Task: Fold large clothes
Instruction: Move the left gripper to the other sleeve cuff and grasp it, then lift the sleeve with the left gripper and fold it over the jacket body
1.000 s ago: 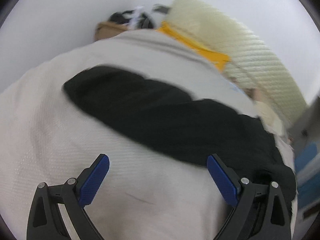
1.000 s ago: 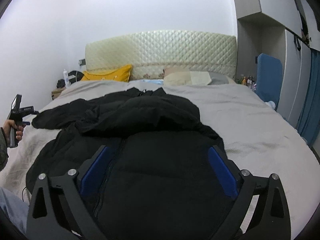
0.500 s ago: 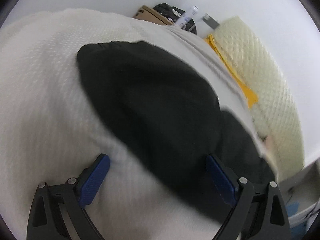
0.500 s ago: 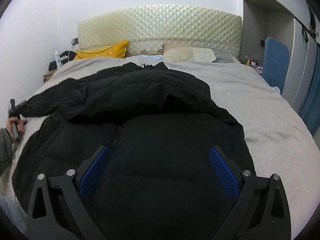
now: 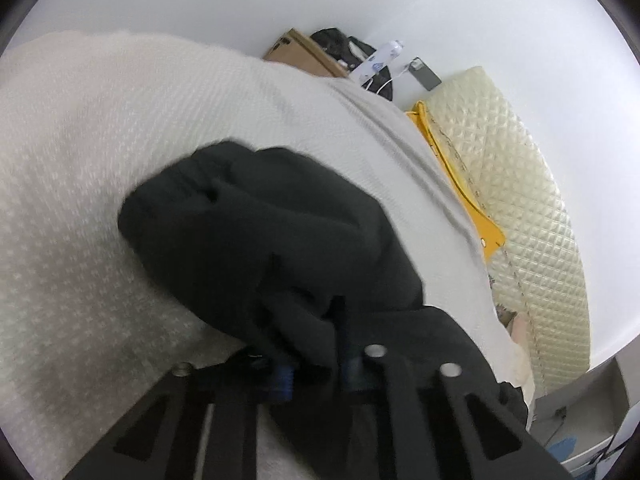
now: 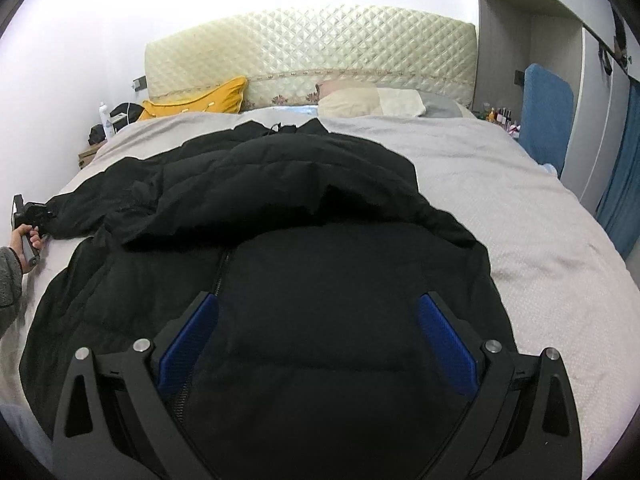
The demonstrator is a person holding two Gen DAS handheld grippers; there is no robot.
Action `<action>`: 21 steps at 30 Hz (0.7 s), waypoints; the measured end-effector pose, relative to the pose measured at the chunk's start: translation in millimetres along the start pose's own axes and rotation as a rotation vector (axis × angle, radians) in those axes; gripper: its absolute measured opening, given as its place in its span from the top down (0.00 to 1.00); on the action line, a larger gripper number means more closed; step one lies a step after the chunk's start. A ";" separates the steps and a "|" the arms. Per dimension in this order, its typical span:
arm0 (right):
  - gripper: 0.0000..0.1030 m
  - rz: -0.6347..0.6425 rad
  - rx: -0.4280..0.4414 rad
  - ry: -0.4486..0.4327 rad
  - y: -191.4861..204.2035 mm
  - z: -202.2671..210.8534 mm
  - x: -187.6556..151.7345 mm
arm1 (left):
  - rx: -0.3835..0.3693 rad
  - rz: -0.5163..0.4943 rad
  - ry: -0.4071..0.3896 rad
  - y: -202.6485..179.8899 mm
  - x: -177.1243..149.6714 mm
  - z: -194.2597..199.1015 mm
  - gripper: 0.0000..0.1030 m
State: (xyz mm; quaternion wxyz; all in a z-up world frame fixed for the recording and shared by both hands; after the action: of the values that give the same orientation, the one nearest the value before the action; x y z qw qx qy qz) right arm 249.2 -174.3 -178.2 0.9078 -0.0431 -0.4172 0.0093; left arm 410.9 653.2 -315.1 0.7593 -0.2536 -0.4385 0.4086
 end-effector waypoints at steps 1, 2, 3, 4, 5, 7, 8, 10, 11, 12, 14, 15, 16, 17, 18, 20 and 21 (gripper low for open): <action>0.03 0.001 0.001 -0.006 0.1 2.4 1.1 | 0.009 -0.015 0.005 -6.3 1.0 2.8 0.91; 0.03 0.001 0.005 -0.013 0.1 5.0 2.4 | 0.009 -0.023 0.010 -12.7 1.7 6.9 0.93; 0.03 0.000 0.010 -0.018 -0.3 6.8 3.7 | 0.012 -0.039 0.005 -23.1 5.1 15.2 0.93; 0.03 -0.001 0.015 -0.026 -0.8 9.9 4.5 | 0.013 -0.051 0.001 -30.8 7.5 20.9 0.93; 0.03 0.000 0.017 -0.033 -2.0 11.8 5.0 | 0.013 -0.063 0.000 -40.4 10.7 24.9 0.94; 0.03 0.001 0.024 -0.038 -3.5 15.7 4.9 | 0.016 -0.106 -0.013 -65.4 14.5 42.2 0.94; 0.03 -0.004 0.031 -0.038 -4.4 18.1 4.9 | 0.015 -0.136 -0.022 -80.7 16.2 51.6 0.95; 0.03 -0.012 0.043 -0.049 -7.1 23.9 5.4 | 0.013 -0.180 -0.039 -106.2 19.8 65.6 0.96; 0.03 -0.014 0.049 -0.056 -8.1 27.5 6.0 | 0.010 -0.201 -0.047 -118.4 19.4 73.8 0.96; 0.03 -0.015 0.054 -0.062 -9.3 30.6 6.4 | 0.012 -0.224 -0.054 -133.4 19.9 81.8 0.96; 0.01 -0.021 0.066 -0.078 -11.9 38.0 7.3 | 0.016 -0.262 -0.053 -161.5 18.3 95.9 0.96; 0.00 -0.022 0.070 -0.084 -12.3 41.1 7.4 | 0.025 -0.299 -0.048 -181.2 15.6 104.4 0.96; 0.00 -0.022 0.077 -0.090 -12.9 44.4 7.7 | 0.029 -0.325 -0.046 -194.3 13.0 109.5 0.96; 0.00 -0.021 0.082 -0.098 -14.1 48.4 8.1 | 0.031 -0.351 -0.045 -206.7 9.8 115.9 0.96; 0.00 -0.021 0.084 -0.107 -15.4 51.9 8.4 | 0.033 -0.390 -0.043 -227.7 5.6 124.0 0.96; 0.00 -0.020 0.092 -0.126 -18.2 59.1 9.2 | 0.034 -0.435 -0.041 -254.1 -2.3 136.6 0.96; 0.00 -0.019 0.095 -0.135 -20.1 62.6 9.5 | 0.035 -0.460 -0.041 -269.6 -7.0 142.9 0.96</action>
State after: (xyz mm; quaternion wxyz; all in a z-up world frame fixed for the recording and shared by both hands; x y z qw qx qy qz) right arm 207.5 -189.4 -128.8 0.8786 0.0048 -0.4769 0.0232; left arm 391.5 506.2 -48.4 0.8277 -0.1256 -0.4927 0.2375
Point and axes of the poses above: each gripper's, at about its wrist camera, not at the fingertips, and z roughly against the way its jaws point, y to its left, x to its top, the point moved 8 cm from there along -z, roughly the way its jaws point, and after that the axes turned 11 degrees about -x, right-handed, at the moved point
